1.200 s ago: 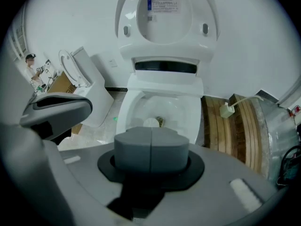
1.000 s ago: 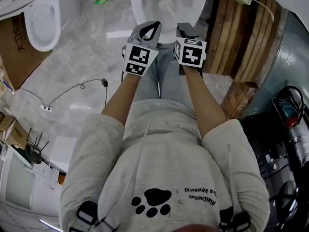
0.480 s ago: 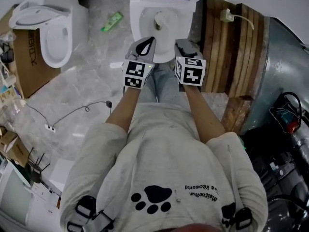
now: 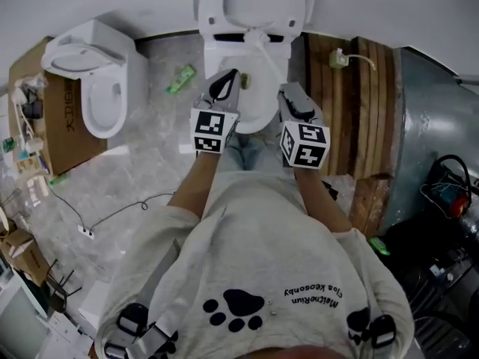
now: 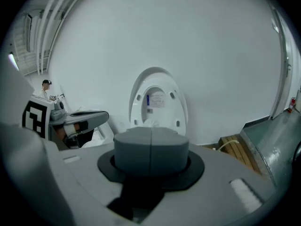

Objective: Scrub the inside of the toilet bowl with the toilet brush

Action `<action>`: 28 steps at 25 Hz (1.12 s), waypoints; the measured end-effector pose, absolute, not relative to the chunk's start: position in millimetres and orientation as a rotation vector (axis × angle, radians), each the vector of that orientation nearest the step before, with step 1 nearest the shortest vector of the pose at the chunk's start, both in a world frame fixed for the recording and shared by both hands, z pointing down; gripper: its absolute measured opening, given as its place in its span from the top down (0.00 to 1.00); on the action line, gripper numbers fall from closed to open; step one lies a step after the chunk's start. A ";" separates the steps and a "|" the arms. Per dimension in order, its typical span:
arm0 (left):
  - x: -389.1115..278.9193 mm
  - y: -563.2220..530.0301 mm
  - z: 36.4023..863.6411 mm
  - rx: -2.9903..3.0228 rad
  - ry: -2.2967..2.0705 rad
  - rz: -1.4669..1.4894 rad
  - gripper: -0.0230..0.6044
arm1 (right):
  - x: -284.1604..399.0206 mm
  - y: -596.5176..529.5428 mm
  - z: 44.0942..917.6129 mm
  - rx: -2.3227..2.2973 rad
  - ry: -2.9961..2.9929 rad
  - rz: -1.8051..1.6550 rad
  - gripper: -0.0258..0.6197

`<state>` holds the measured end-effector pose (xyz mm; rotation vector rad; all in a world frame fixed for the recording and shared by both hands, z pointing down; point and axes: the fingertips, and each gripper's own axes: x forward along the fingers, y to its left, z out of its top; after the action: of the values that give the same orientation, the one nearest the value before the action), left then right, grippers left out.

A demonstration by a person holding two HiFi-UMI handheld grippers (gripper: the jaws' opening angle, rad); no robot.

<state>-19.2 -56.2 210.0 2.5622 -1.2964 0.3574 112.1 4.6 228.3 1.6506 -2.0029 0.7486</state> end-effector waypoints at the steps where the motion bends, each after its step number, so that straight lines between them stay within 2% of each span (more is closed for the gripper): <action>1: -18.3 -60.2 200.0 2.579 -1.310 0.346 0.97 | 115.2 0.9 218.8 1.670 -2.020 0.723 0.73; 10: -21.9 -77.4 125.8 2.618 -1.436 0.268 0.97 | 125.7 -27.4 138.8 1.801 -2.165 0.484 0.73; 21: -5.1 -57.7 22.6 2.753 -1.559 0.084 0.97 | 128.6 -37.4 14.4 1.933 -2.323 -0.043 0.73; 28: -3.5 -47.1 13.5 2.754 -1.590 0.057 0.97 | 127.2 -36.7 8.3 1.911 -2.359 -0.040 0.73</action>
<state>-3.5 -47.1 13.5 2.7541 -1.5900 0.0571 127.2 -36.7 8.3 1.9106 -2.3594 -0.0401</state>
